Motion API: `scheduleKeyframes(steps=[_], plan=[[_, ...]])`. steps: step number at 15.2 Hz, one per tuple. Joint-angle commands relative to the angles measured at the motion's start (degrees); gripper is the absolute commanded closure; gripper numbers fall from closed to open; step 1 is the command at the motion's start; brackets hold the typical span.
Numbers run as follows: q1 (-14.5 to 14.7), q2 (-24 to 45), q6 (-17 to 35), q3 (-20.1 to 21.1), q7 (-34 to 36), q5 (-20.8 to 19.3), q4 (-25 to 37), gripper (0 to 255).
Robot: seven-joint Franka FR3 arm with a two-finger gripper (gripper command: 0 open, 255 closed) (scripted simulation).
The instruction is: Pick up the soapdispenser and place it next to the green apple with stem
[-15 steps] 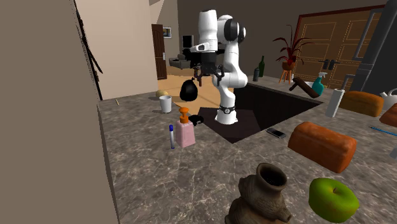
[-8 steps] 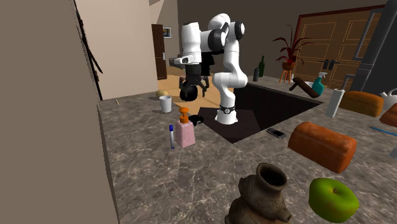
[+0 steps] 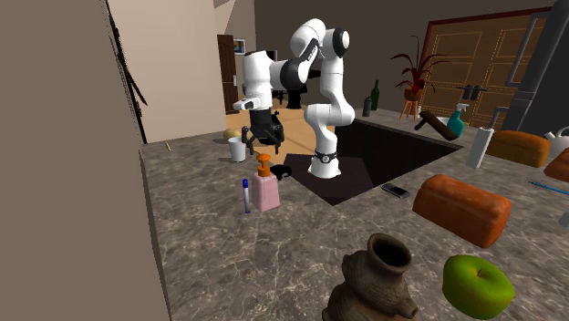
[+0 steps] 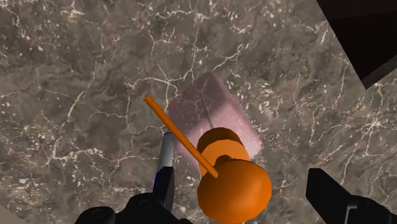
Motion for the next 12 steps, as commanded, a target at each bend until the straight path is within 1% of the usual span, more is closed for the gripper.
scheduleKeyframes(steps=[1, 4, 12], plan=[[0.1, 1.0, 1.6, -0.4, -0.7, 0.5, -0.7, 0], [0.5, 2.6, 4.5, -0.7, -1.4, 1.5, -2.2, 0], [0.4, 2.6, 4.4, -0.7, -1.4, 1.4, -2.2, 0]])
